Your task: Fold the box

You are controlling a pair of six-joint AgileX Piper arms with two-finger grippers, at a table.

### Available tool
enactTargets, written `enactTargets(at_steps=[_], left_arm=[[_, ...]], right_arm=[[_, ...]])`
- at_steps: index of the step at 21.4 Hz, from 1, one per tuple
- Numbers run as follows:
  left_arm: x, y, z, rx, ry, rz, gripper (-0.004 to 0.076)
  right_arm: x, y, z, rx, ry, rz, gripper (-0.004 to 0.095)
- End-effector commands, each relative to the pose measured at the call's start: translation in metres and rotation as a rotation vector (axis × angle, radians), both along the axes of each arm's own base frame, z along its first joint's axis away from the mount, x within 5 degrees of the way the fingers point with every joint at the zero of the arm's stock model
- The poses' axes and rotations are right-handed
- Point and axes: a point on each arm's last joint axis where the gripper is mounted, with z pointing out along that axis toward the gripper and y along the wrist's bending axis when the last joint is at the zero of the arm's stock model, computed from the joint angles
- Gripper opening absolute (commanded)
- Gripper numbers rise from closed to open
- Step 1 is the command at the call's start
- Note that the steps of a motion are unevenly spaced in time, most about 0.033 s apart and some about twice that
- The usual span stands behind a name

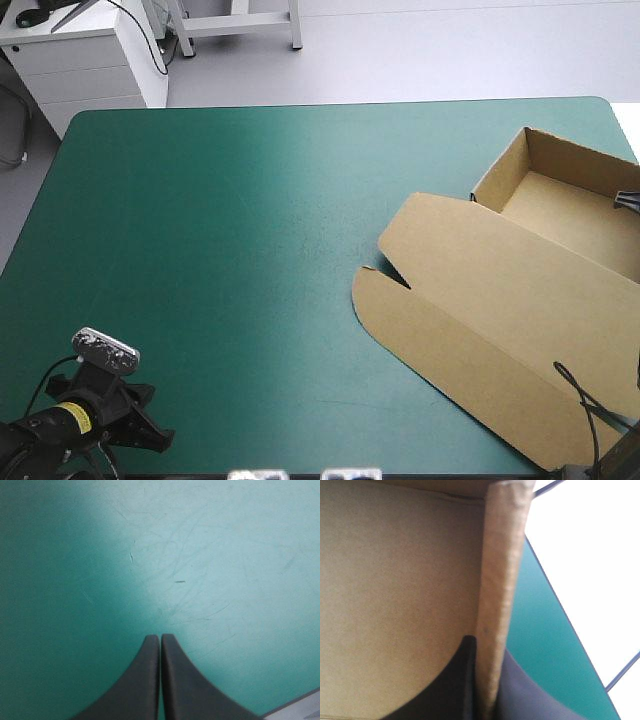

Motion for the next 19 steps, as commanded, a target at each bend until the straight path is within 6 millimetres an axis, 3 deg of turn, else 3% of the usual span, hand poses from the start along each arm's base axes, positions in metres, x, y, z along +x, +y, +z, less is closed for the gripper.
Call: enactTargets(at_steps=[1, 2, 3, 5, 7, 13, 19], left_arm=[[0.004, -0.002, 0.01, -0.029, -0.065, -0.005, -0.0008], [0.004, -0.002, 0.01, -0.029, -0.065, -0.005, -0.0008], [0.004, -0.002, 0.01, -0.029, -0.065, -0.005, -0.0008], [0.005, -0.002, 0.01, -0.02, -0.069, -0.003, -0.0008], [0.005, 0.0, 0.01, 0.001, -0.077, 0.0, -0.0008], [0.006, 0.001, 0.01, 0.007, -0.08, 0.001, -0.0008], [0.008, 0.006, 0.01, 0.075, -0.112, 0.01, -0.0008]], right_arm=[[-0.013, -0.018, 0.018, -0.098, 0.01, 0.005, 0.0047], [-0.012, -0.018, 0.018, -0.098, 0.011, 0.006, 0.0083], [-0.01, -0.016, 0.016, -0.072, -0.004, 0.029, 0.0193], [-0.006, -0.013, 0.019, -0.035, -0.031, 0.079, 0.0321], [-0.006, -0.009, 0.029, -0.01, -0.06, 0.093, 0.0384], [-0.038, 0.008, 0.082, -0.047, -0.195, 0.104, 0.0381], [-0.069, 0.056, 0.126, 0.166, -0.448, 0.203, 0.0267]])
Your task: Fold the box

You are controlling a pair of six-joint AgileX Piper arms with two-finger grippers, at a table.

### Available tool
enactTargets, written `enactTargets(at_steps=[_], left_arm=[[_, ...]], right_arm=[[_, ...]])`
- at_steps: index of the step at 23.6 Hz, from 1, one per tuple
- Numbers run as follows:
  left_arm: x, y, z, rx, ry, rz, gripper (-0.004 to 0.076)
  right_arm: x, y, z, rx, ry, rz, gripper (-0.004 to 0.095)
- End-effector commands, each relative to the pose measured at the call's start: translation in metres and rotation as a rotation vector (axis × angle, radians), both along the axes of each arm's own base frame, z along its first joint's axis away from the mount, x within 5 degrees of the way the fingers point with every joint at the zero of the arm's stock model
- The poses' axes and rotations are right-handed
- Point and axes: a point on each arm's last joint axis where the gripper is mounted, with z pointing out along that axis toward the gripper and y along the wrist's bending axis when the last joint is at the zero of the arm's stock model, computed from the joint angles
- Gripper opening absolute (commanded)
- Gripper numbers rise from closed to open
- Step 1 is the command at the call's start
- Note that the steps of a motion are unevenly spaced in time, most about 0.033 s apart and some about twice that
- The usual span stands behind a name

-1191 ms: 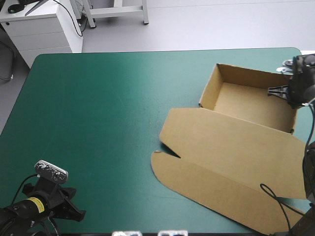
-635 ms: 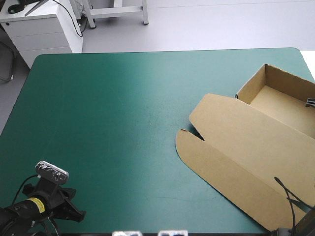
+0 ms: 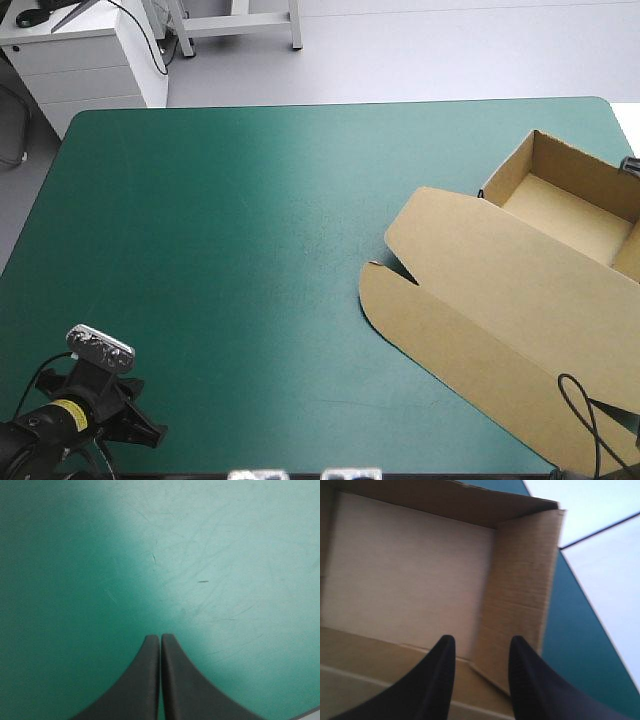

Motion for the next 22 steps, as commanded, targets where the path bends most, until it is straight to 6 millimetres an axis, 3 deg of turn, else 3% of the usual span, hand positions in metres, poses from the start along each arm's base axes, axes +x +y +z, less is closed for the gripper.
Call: enactTargets(at_steps=[1, 4, 7, 9, 10, 14, 16, 22], left_arm=[[0.006, 0.0, 0.008, 0.011, -0.079, -0.004, -0.0008], [0.008, -0.002, 0.003, -0.006, -0.091, -0.01, -0.0008], [0.008, -0.005, -0.006, -0.03, -0.075, -0.022, -0.0008], [0.008, -0.006, -0.005, -0.03, -0.076, -0.037, -0.0008], [0.007, -0.005, -0.004, -0.036, -0.091, -0.037, -0.0008], [0.004, -0.004, 0.0, -0.058, -0.15, -0.039, -0.0008], [0.0, -0.003, 0.002, -0.089, -0.22, -0.042, -0.0008], [-0.002, -0.002, 0.004, -0.099, -0.246, -0.042, -0.0008]], right_arm=[[-0.033, 0.034, 0.044, 0.073, -0.185, 0.108, 0.0238], [-0.058, 0.065, 0.053, 0.083, -0.23, 0.21, 0.0111], [-0.089, 0.096, 0.049, 0.062, -0.232, 0.315, -0.0021], [-0.111, 0.114, 0.042, 0.06, -0.228, 0.385, -0.0018], [-0.131, 0.127, 0.032, 0.065, -0.224, 0.435, -0.0018], [-0.171, 0.141, 0.007, 0.058, -0.243, 0.505, -0.0018], [-0.203, 0.144, -0.022, 0.033, -0.318, 0.493, -0.0018], [-0.244, 0.146, -0.086, -0.017, -0.367, 0.502, -0.0018]])
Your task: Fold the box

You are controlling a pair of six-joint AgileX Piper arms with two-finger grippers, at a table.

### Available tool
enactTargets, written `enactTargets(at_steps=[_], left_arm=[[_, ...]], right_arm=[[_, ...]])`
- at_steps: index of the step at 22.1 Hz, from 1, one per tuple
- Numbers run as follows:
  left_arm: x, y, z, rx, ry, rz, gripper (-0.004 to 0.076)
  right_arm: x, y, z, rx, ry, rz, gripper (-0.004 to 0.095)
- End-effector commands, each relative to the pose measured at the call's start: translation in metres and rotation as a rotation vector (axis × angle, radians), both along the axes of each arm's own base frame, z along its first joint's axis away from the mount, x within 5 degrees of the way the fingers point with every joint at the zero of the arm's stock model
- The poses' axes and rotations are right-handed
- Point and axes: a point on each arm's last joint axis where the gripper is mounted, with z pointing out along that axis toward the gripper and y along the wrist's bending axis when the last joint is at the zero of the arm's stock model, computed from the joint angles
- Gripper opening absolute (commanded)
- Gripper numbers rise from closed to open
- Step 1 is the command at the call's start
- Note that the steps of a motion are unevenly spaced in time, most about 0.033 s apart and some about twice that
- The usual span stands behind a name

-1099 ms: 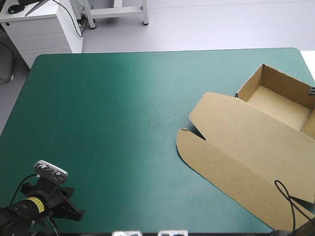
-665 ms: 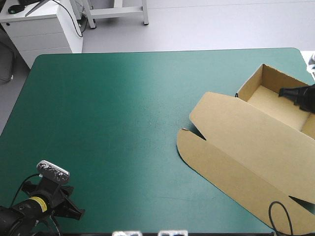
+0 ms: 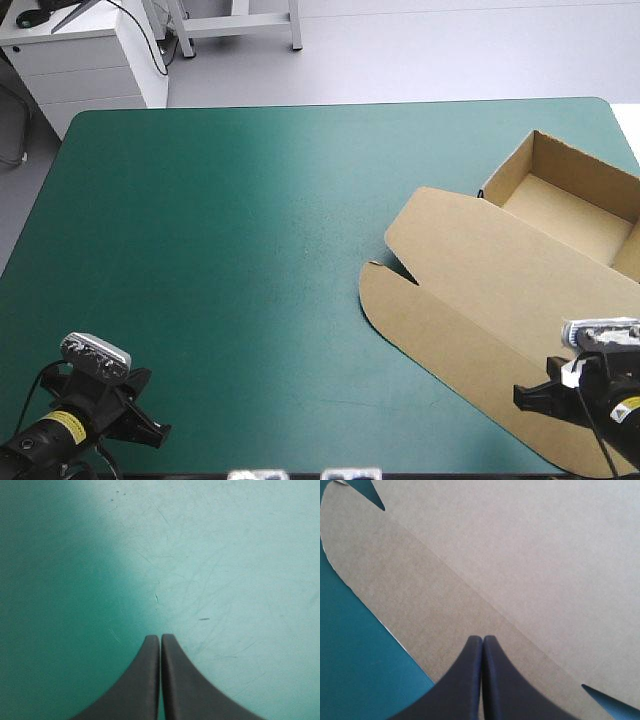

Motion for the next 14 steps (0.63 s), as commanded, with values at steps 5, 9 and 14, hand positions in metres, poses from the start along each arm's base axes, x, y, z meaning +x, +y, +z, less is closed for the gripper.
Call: enactTargets(at_steps=[5, 9, 14], left_arm=[[0.004, -0.003, 0.011, -0.039, -0.074, -0.011, -0.0008], [0.004, -0.003, 0.011, -0.037, -0.075, -0.01, -0.0008], [0.004, -0.003, 0.011, -0.037, -0.075, -0.01, -0.0008]], right_arm=[[-0.012, 0.001, -0.036, -0.029, -0.071, 0.01, -0.0018], [-0.014, 0.001, -0.035, -0.016, -0.083, 0.007, -0.0018], [-0.014, 0.002, -0.035, -0.013, -0.087, 0.009, -0.0018]])
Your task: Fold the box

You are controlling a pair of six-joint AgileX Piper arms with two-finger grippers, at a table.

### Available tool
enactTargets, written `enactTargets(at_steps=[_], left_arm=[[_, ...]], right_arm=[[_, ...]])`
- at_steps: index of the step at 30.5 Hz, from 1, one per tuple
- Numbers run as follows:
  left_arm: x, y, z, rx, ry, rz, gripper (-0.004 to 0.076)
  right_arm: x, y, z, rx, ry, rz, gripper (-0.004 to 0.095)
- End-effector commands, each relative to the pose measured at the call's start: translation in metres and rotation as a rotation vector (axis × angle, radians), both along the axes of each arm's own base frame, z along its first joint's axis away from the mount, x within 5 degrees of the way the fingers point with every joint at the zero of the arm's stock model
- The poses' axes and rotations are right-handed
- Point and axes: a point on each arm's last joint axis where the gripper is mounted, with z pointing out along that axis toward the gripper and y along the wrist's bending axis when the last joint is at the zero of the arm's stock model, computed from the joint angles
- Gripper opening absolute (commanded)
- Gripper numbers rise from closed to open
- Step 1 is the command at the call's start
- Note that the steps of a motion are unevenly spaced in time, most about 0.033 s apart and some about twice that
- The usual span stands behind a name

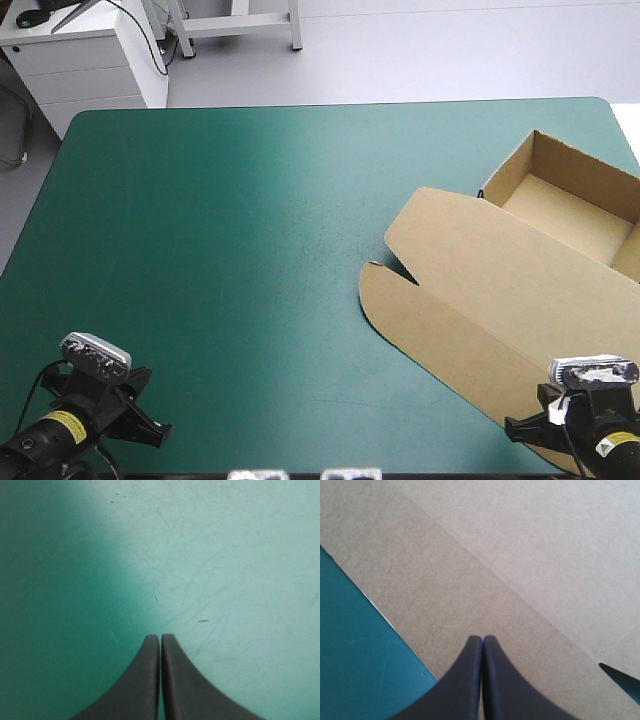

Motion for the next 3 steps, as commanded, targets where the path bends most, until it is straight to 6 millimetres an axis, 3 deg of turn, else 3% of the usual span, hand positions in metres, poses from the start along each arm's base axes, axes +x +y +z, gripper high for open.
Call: enactTargets(at_steps=[1, 3], left_arm=[[0.004, -0.0025, 0.0114, -0.033, -0.071, -0.009, -0.0008], [0.004, -0.0025, 0.0114, -0.033, -0.071, -0.009, -0.0008]], right_arm=[[0.0041, 0.0, 0.0107, 0.006, -0.07, -0.006, -0.0018], [0.0041, 0.0, 0.0107, 0.006, -0.07, -0.006, -0.0019]])
